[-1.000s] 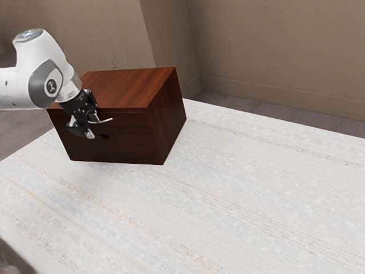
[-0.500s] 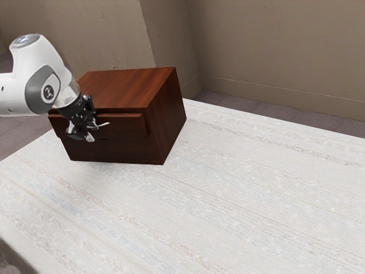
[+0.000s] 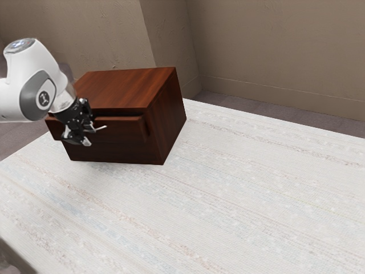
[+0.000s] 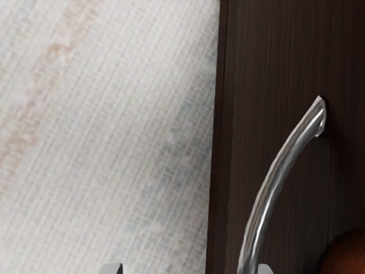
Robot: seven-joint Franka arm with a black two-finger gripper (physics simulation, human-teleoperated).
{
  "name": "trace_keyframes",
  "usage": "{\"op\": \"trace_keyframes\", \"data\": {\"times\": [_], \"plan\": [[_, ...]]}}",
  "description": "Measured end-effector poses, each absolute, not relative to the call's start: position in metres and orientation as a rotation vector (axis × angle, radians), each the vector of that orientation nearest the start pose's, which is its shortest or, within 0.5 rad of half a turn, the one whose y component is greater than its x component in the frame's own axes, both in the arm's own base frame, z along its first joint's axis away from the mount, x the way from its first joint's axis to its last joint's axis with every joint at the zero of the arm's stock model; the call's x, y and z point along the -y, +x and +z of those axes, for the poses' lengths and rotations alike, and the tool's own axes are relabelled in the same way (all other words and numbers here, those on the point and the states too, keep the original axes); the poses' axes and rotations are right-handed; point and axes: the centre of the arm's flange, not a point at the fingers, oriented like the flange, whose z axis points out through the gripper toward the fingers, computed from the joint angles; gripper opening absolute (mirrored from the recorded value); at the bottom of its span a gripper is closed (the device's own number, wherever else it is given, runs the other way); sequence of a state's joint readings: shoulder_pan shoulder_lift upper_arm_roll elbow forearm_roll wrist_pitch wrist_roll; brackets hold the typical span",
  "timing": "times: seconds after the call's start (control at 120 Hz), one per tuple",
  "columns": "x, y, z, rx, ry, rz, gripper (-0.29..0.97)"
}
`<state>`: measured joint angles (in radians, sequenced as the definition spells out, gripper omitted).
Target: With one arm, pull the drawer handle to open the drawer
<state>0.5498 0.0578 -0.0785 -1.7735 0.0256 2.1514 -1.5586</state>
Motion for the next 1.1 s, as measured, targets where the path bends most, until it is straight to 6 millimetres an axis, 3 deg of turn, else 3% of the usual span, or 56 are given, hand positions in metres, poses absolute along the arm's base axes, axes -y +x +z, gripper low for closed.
{"op": "trace_keyframes", "data": {"times": [1.1], "plan": [[-0.249,0.478,0.551,-2.497,1.576,0.483,0.22]]}}
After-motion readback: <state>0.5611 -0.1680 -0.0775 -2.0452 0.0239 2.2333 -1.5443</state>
